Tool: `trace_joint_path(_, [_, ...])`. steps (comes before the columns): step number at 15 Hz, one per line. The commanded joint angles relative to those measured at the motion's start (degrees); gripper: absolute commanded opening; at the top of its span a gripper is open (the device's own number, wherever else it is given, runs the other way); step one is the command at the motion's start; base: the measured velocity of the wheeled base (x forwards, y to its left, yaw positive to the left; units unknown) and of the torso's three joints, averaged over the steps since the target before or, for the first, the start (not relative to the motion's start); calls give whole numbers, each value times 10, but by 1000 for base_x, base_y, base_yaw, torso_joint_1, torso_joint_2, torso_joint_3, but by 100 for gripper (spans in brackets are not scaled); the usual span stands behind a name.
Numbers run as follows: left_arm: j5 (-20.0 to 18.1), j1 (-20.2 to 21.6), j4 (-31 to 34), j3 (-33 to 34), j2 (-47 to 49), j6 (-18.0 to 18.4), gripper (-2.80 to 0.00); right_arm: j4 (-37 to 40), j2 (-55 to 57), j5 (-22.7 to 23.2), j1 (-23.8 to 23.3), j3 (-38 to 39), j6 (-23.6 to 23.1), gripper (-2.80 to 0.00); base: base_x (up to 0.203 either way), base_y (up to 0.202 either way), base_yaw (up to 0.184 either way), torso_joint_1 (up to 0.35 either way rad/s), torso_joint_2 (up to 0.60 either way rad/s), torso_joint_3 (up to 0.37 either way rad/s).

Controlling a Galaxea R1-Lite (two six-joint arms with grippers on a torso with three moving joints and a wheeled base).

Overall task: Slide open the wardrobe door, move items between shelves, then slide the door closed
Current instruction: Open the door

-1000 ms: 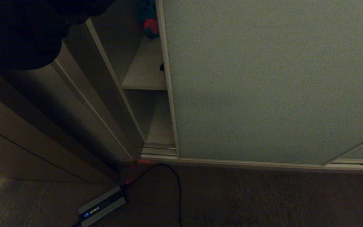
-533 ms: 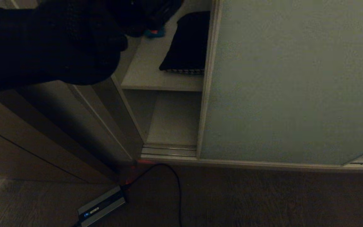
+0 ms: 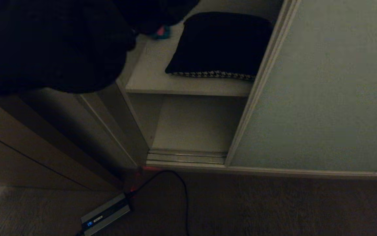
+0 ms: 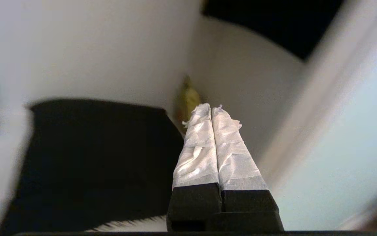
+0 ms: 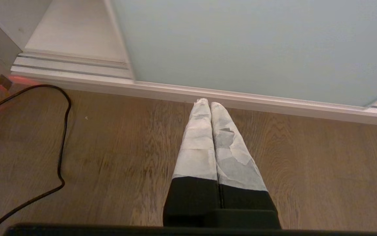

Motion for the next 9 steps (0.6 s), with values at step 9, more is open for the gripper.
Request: trace_joint_path(9, [-1, 289, 216, 303, -353, -14, -280, 0, -1, 0, 0, 2, 0, -280, 0, 0, 0, 0, 0, 0])
